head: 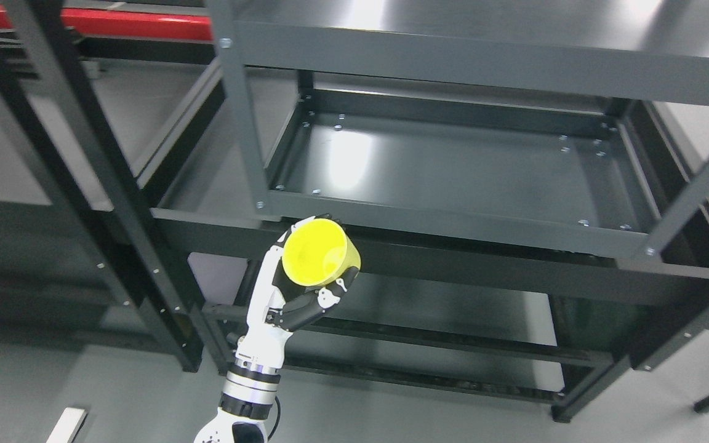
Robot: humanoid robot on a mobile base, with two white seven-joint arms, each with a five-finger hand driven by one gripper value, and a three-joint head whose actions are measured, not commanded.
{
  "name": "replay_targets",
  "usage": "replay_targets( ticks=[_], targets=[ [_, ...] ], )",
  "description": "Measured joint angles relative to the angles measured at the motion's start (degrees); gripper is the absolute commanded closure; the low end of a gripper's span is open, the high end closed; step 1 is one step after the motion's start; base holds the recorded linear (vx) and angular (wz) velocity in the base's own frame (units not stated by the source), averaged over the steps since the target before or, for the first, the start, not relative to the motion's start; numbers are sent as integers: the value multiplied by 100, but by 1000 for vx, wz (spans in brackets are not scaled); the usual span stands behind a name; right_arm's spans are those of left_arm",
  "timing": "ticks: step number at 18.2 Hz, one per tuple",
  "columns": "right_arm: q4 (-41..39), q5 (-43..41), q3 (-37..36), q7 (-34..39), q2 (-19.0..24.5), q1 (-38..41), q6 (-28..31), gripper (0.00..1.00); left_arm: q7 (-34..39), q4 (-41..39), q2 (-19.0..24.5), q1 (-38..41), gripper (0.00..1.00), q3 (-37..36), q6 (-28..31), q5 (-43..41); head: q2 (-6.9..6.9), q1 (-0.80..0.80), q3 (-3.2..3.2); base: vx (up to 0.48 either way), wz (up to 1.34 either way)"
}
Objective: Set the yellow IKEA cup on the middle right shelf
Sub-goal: 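Hold the cup in the left hand while turning toward the shelves, then raise the cup with the left hand up onto the upper shelf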
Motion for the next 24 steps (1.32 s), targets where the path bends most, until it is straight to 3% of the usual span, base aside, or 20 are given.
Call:
replay_targets(
  ticks=[8, 13, 20, 24],
  targets=[
    [0, 0, 0, -20, 0, -5, 0, 1, 8, -25, 0, -691, 100, -529, -710, 3, -1, 0, 0, 44, -181],
    [-1, 0, 0, -25, 0, -4, 0, 1, -8, -87, 0, -1673, 100, -892, -933, 1, -1, 0, 0, 78, -187],
    [0, 0, 0, -25, 0, -3, 0, 1, 57, -247, 0, -3106, 100, -1129, -260, 129, -1, 0, 0, 124, -57],
    [0, 0, 0, -26, 0, 2, -1, 1, 646, -313, 0, -3856, 100, -1183, 930, 596, -1, 0, 0, 173, 198]
  ],
)
